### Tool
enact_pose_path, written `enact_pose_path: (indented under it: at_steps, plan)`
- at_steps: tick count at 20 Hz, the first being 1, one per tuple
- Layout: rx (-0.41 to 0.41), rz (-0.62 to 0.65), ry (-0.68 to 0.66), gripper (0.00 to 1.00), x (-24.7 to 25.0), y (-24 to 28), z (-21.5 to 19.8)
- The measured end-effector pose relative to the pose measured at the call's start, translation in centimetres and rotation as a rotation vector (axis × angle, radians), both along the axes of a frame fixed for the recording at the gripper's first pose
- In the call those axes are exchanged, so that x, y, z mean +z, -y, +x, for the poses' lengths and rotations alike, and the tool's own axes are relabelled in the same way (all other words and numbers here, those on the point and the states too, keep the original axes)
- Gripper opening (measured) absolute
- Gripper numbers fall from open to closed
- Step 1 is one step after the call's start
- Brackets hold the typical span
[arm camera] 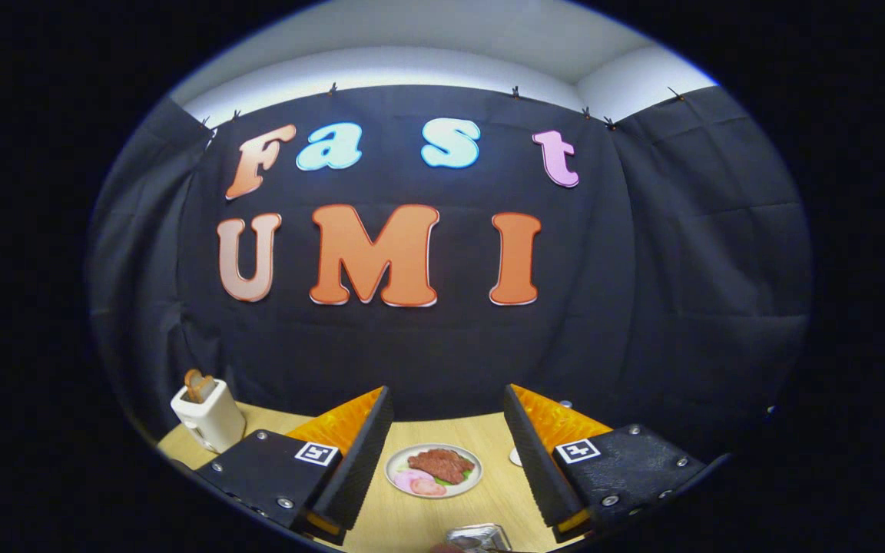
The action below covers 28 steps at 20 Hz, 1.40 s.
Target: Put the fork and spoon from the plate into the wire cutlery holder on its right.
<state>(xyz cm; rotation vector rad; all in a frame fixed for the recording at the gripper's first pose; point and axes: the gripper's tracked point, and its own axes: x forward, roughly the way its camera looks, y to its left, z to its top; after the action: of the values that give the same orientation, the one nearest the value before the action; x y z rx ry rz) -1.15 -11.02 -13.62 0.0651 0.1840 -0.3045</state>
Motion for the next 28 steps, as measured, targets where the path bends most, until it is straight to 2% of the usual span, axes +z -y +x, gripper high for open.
enact_pose_path:
  at_steps: [2,6,14,19,23,28]
  plan:
    - [0.027,-0.013,0.053,0.87,1.3,-1.4,0.8]
    - [0.111,0.033,0.022,0.87,0.1,-6.9,2.4]
    - [0.314,0.097,-0.151,0.88,-5.1,-19.8,4.1]
    - [0.37,0.163,-0.263,0.89,-8.4,-25.1,4.7]
    - [0.413,0.228,-0.481,0.88,-13.9,-28.0,3.4]
    - [0.415,0.269,-0.779,0.89,-20.9,-30.5,0.0]
